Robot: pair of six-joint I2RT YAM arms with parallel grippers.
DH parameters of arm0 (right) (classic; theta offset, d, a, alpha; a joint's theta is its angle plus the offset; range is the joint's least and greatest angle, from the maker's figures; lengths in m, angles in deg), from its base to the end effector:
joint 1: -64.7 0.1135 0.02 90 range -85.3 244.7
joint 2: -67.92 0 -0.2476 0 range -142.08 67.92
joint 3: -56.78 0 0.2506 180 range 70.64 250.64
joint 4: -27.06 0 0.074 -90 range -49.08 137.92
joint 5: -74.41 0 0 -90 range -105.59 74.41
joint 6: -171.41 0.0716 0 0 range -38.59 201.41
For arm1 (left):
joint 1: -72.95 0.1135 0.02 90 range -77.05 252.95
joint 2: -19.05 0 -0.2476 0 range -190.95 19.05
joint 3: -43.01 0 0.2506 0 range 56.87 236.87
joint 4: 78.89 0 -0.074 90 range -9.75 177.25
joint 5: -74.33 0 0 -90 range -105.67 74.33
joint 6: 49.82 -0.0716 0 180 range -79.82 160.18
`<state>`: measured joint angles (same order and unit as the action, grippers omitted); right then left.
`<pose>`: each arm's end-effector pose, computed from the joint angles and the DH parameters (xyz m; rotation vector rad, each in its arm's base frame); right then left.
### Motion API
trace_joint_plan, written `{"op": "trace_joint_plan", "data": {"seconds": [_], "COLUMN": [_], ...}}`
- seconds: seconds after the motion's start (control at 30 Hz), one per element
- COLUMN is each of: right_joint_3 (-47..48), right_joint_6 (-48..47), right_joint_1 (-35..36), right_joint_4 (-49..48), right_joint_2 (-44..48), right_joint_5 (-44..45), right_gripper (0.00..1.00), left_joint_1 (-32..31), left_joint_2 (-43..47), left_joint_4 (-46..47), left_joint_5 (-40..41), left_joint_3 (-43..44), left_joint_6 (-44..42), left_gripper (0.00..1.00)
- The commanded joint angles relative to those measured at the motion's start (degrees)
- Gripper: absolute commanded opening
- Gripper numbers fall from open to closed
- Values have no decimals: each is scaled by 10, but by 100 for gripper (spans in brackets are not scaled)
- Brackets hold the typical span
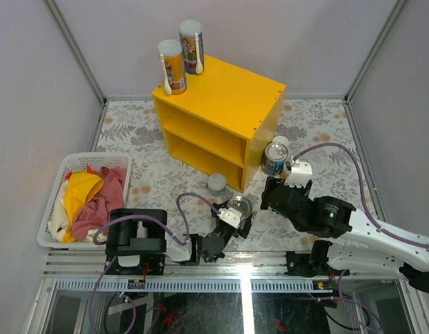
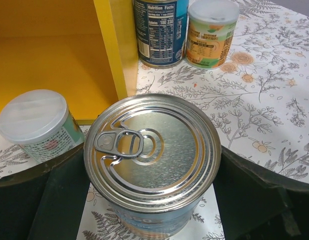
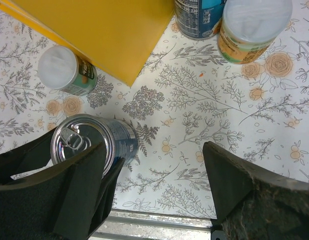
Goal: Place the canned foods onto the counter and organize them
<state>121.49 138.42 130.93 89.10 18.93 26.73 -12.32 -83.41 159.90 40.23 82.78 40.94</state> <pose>0.1193 0.1512 0.2764 0.1582 2.1507 0.3594 0.0840 -0.2964 0.1248 0.4438 1.5590 -0.3621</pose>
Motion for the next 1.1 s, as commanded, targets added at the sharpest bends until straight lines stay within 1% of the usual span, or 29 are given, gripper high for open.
{"op": "trace_joint_plan", "data": {"seconds": [0.0,0.1,0.13,0.27,0.37,0.47,0.53,0.63,0.7,0.77,0.9,1.07], "right_joint_3": [25,19,18,9,0,-6,-11,-16,-20,-25,-26,-11], "right_joint_6": [-1,0,0,1,3,4,0,-17,-32,-46,-66,-88], "right_joint_1": [3,3,2,2,1,-3,-9,-34,-63,-83,-109,-128], "right_joint_4": [1,1,0,-1,-1,-4,-8,-23,-37,-54,-75,-96], "right_joint_2": [11,17,19,27,36,45,51,52,53,56,54,41], "right_joint_5": [48,55,57,69,79,84,84,61,38,19,3,-3], "right_gripper": [84,84,84,84,84,84,83,83,83,83,84,83], "left_joint_1": [0,-1,-3,-12,-18,-21,-22,-23,-24,-24,-17,34], "left_joint_2": [46,77,88,139,192,242,274,320,338,349,353,327], "left_joint_4": [61,19,5,-39,-108,-206,-295,-419,-495,-549,-588,-630], "left_joint_5": [-13,-28,-30,-35,-39,-39,-38,-30,-24,-18,-1,-16], "left_joint_3": [5,11,13,24,52,98,137,213,260,307,388,507], "left_joint_6": [-23,-29,-29,-39,-45,-39,-23,10,14,12,-34,-77], "left_gripper": [40,6,1,0,0,0,0,0,0,0,0,0]}}
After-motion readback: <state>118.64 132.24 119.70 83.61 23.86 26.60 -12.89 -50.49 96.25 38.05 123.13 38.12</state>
